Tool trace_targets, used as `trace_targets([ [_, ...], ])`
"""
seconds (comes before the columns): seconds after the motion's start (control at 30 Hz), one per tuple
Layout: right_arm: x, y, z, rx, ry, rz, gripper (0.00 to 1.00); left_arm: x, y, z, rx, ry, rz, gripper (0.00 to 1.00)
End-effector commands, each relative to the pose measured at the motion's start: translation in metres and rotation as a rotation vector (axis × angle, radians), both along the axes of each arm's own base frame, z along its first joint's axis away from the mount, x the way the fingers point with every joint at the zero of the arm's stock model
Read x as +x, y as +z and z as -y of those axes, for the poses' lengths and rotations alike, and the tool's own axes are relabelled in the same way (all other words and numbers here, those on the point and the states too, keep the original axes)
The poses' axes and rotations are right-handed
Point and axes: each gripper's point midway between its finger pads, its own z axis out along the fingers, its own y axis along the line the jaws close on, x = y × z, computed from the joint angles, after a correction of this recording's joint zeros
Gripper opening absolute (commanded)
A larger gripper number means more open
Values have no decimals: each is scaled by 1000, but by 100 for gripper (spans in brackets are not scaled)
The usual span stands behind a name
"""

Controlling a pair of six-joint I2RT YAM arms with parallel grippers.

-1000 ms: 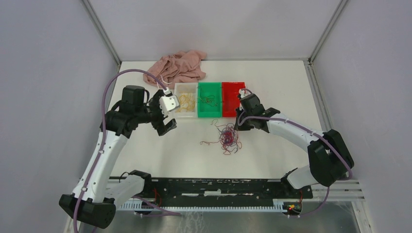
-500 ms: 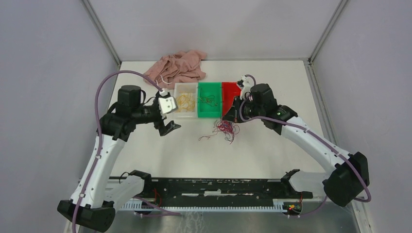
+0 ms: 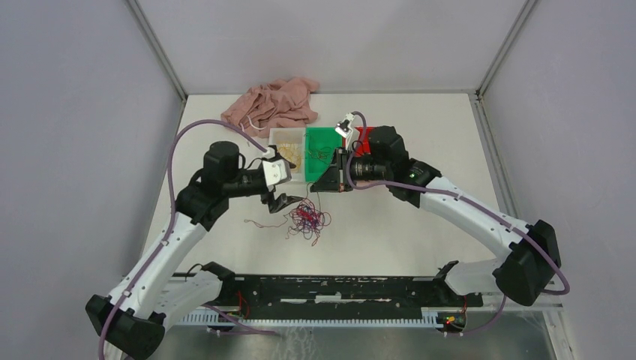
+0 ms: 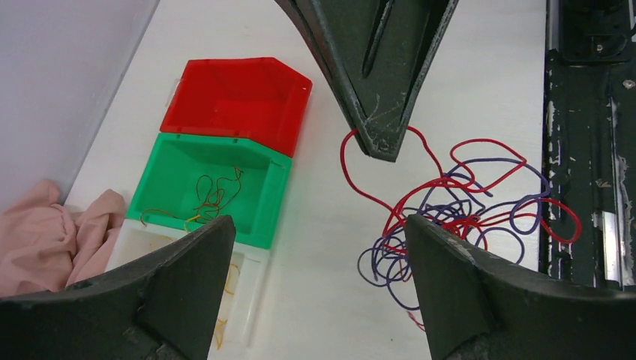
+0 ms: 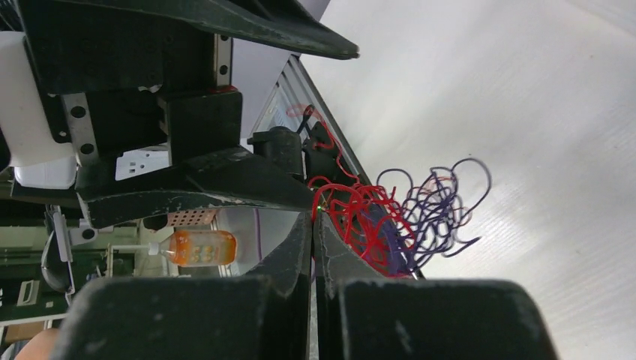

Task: Untangle the cables
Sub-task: Untie the cable.

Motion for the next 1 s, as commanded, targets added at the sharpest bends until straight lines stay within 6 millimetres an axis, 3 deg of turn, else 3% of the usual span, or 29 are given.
trace_targets([
  [0.0,-7,39,-21,116,67,63,0,13,16,8,-94,55,29,89],
  [0.43,-19,42,-43,149,133,31,0,7,-11,11,-103,45,-47,62],
  [0.67,-24,39,-50,162,152,-2,1,5,-4,13,-141,53,-62,28],
  [0.8,-31,44,-49,210,166,-38,21,3,2,12,-161,61,-53,10],
  [0.97,-40,43,-40,243,172,-65,36,3,9,12,-185,66,-39,4],
])
